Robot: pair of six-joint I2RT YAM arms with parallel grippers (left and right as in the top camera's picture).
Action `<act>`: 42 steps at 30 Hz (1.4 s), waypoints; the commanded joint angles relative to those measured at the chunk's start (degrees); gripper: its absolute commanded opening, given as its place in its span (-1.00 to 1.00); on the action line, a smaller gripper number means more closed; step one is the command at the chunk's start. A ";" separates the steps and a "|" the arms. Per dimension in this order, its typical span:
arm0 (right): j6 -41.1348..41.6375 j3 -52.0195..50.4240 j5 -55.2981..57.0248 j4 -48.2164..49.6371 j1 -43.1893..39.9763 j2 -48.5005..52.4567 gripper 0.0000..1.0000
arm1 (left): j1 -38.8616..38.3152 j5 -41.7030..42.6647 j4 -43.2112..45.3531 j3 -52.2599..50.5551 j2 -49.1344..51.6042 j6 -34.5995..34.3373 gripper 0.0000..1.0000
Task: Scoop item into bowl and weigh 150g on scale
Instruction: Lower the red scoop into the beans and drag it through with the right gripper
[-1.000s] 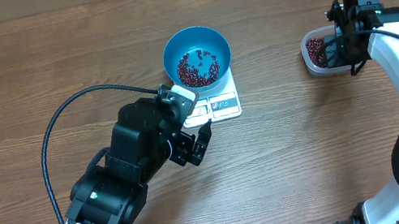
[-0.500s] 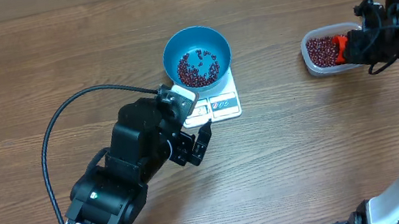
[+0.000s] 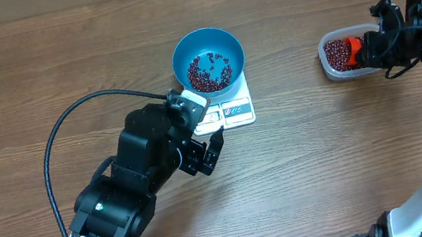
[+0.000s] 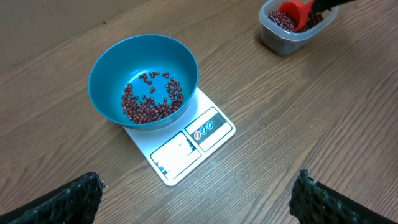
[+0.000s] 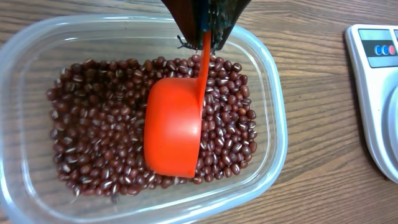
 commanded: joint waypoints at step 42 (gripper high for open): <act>2.12 -0.35 -25.03 -0.22 -6.54 7.93 -0.93 | 0.24 0.59 0.00 -0.44 -0.28 1.33 0.99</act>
